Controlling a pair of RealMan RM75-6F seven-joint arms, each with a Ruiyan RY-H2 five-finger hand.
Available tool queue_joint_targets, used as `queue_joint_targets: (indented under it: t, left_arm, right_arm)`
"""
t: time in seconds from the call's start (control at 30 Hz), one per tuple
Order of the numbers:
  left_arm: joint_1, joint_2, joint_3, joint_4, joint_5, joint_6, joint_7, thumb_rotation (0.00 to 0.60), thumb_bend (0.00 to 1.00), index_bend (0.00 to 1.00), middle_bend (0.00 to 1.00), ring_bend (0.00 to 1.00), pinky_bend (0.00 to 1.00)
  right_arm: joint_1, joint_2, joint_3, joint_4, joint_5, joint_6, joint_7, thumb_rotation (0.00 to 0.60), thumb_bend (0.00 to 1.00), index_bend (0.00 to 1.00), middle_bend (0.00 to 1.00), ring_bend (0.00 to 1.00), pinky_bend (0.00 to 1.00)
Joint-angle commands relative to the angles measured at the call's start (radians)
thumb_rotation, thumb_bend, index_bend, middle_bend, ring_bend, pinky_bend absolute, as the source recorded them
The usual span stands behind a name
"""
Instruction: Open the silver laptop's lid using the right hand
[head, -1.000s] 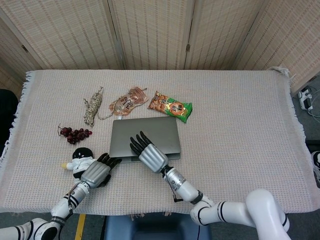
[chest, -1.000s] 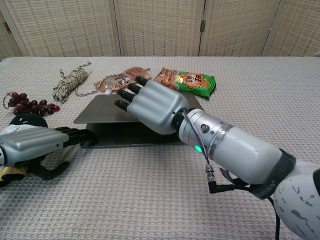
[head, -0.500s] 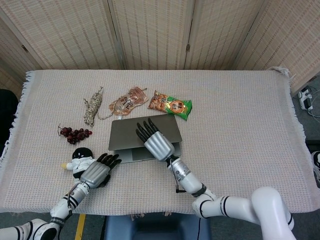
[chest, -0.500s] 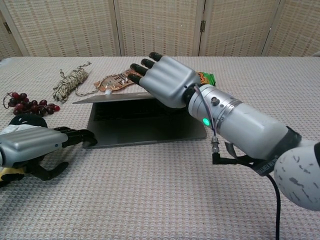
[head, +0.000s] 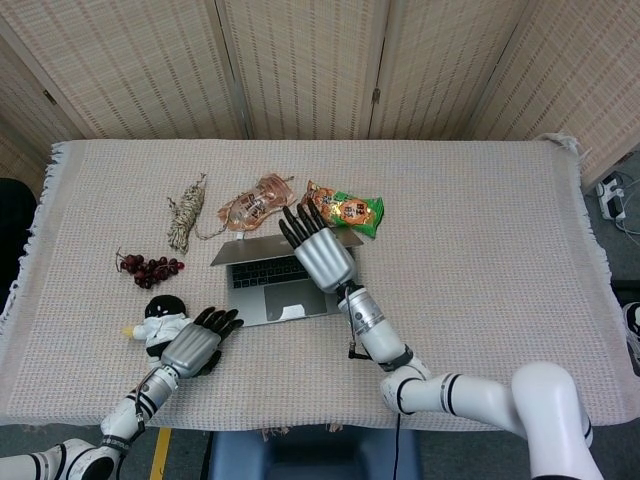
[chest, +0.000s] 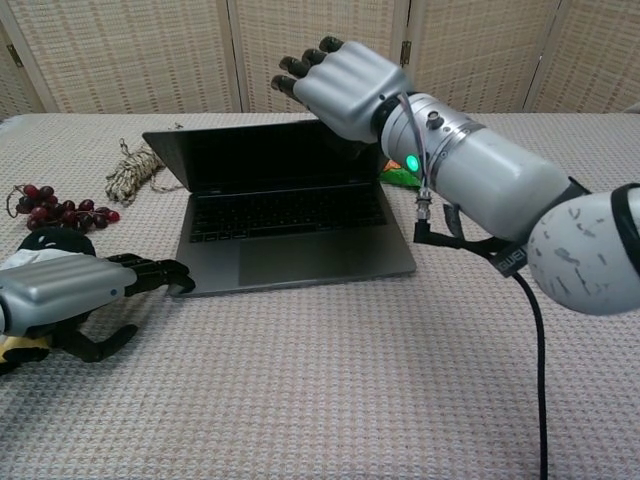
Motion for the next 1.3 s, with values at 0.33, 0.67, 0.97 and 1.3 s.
queue_joint_targets:
  t: [0.33, 0.67, 0.97, 1.3]
  left_arm:
    - [-0.002, 0.003, 0.005, -0.012, 0.000, 0.009, 0.011, 0.600, 0.69, 0.06, 0.05, 0.00, 0.00]
    - [-0.003, 0.008, 0.007, -0.023, -0.006, 0.015, 0.022, 0.600, 0.69, 0.06, 0.05, 0.00, 0.00]
    - [-0.003, 0.010, 0.010, -0.029, -0.007, 0.019, 0.026, 0.600, 0.69, 0.06, 0.05, 0.00, 0.00]
    - [-0.004, 0.013, 0.012, -0.037, -0.013, 0.022, 0.032, 0.600, 0.69, 0.06, 0.05, 0.00, 0.00]
  right_arm:
    - [0.072, 0.004, 0.055, 0.091, 0.086, -0.028, 0.026, 0.600, 0.57, 0.00, 0.00, 0.00, 0.00]
    - [0.127, 0.006, 0.081, 0.165, 0.143, -0.033, 0.036, 0.600, 0.57, 0.00, 0.00, 0.00, 0.00]
    - [0.161, -0.001, 0.089, 0.239, 0.197, -0.046, 0.043, 0.600, 0.57, 0.00, 0.00, 0.00, 0.00]
    - [0.208, -0.017, 0.100, 0.346, 0.238, -0.084, 0.084, 0.600, 0.57, 0.00, 0.00, 0.00, 0.00]
